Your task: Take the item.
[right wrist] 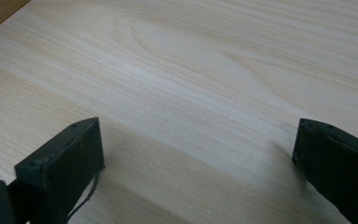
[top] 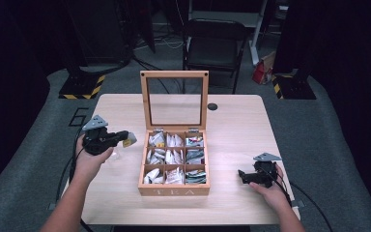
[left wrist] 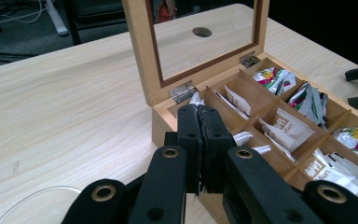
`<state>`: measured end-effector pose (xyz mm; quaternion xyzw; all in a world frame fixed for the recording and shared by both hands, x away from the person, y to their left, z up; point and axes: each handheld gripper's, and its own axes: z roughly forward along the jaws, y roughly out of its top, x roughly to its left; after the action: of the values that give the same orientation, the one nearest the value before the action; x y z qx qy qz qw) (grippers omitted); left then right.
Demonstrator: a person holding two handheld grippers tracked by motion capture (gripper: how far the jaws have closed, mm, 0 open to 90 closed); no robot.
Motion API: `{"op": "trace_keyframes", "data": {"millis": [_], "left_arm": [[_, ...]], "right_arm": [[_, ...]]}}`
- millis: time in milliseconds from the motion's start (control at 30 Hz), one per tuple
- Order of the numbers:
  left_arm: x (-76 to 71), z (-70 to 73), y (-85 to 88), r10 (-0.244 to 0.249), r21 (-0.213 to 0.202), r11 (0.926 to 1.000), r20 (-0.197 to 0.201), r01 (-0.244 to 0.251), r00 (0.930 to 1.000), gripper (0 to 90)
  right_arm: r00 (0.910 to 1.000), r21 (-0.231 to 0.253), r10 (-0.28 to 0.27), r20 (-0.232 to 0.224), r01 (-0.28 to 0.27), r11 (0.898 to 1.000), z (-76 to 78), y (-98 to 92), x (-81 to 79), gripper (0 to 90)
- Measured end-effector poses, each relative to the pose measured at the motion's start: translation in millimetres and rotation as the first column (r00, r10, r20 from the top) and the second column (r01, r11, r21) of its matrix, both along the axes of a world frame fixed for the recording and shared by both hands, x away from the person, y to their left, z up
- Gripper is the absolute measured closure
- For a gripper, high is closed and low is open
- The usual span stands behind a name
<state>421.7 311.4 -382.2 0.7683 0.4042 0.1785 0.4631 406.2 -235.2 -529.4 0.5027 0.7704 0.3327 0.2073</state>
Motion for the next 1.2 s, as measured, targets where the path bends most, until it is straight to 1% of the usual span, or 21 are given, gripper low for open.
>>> {"op": "trace_keyframes", "data": {"millis": [400,467,600,733,867,900,933,1000,1167,1200], "left_arm": [[0.7,5.4,16.6,0.039,0.007,0.9992,0.006,-0.039,0.9992,88.5],[0.2,6.7,19.0,0.043,0.016,0.9989,0.007,-0.043,0.9990,88.5],[-0.6,7.8,24.2,0.055,0.015,0.9984,0.008,-0.055,0.9984,88.6],[-1.3,8.8,30.6,0.067,0.028,0.9974,0.005,-0.067,0.9978,88.5],[-1.6,9.0,37.5,0.084,0.033,0.9959,0.002,-0.084,0.9965,88.5],[-1.6,8.5,38.8,0.092,0.028,0.9953,0.007,-0.093,0.9957,88.5],[-1.6,8.8,41.3,0.095,0.031,0.9950,0.003,-0.095,0.9955,88.6],[-1.6,8.2,43.5,0.104,0.027,0.9942,0.005,-0.104,0.9945,88.5],[-0.6,6.1,49.9,0.120,0.028,0.9924,-0.003,-0.120,0.9927,88.5],[-0.3,5.9,51.0,0.122,0.034,0.9920,-0.006,-0.122,0.9925,88.5]], "right_arm": [[1.0000,0.000,0.000,0.000,0.000,1.000,0.0,0.0,0.0,1.3],[1.0000,0.000,0.000,0.000,0.000,1.000,0.0,0.0,0.0,1.3],[1.0000,0.000,0.000,0.000,0.000,1.000,0.0,0.0,0.0,1.3],[1.0000,0.000,0.000,0.000,0.000,1.000,0.0,0.0,0.0,1.3],[1.0000,0.000,0.000,0.000,0.000,1.000,0.0,0.0,0.0,1.3],[1.0000,0.000,0.000,0.000,0.000,1.000,0.0,0.0,0.0,1.3],[1.0000,0.000,0.000,0.000,0.000,1.000,0.0,0.0,0.0,1.3],[1.0000,0.000,0.000,0.000,0.000,1.000,0.0,0.0,0.0,1.3],[1.0000,0.000,0.000,0.000,0.000,1.000,0.0,0.0,0.0,1.3],[1.0000,0.000,0.000,0.000,0.000,1.000,0.0,0.0,0.0,1.3]]}}
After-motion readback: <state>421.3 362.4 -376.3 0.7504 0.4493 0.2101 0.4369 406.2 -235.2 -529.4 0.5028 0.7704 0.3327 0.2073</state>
